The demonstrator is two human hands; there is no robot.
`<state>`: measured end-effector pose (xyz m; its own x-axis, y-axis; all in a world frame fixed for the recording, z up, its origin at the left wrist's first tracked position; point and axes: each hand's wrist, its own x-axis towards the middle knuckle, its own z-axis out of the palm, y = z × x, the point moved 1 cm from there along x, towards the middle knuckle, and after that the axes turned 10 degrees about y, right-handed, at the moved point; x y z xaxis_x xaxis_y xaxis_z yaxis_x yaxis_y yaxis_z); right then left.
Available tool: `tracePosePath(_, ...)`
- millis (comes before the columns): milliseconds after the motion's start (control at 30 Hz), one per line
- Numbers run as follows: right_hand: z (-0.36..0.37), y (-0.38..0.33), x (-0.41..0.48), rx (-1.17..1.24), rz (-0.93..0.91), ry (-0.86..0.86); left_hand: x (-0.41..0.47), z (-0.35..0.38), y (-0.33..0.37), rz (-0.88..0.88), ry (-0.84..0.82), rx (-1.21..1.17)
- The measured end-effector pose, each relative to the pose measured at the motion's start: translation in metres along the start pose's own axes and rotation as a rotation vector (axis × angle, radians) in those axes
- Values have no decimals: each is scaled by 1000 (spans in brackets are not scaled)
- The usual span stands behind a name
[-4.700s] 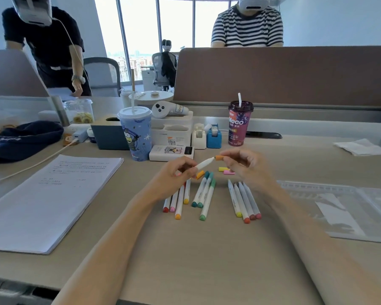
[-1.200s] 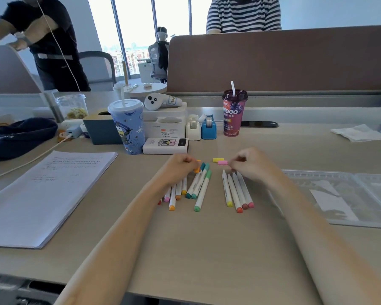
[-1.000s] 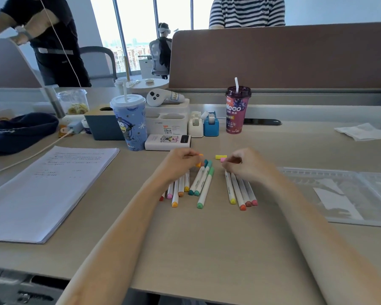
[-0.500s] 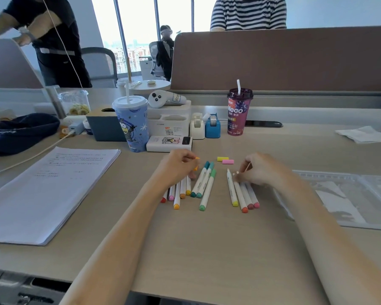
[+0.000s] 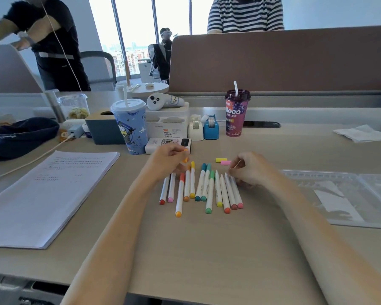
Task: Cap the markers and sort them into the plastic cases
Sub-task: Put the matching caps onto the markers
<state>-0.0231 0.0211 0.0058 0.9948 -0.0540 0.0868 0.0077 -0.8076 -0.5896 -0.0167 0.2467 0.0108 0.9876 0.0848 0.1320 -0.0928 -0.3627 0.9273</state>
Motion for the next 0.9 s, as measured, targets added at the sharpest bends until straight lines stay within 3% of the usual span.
tracePosePath(200,5,1,1,29,-4,34,6,-17,-7,-74,109,32)
tracePosePath(567,7,2,3,63,-5,41,3,-5,-12,-216,-52,39)
tracePosePath(767,6,4,4,82,10,44,0,-3,-10,-157,-46,58)
tracePosePath(900,2,5,4,94,2,54,-1,10,-7,19,-66,163)
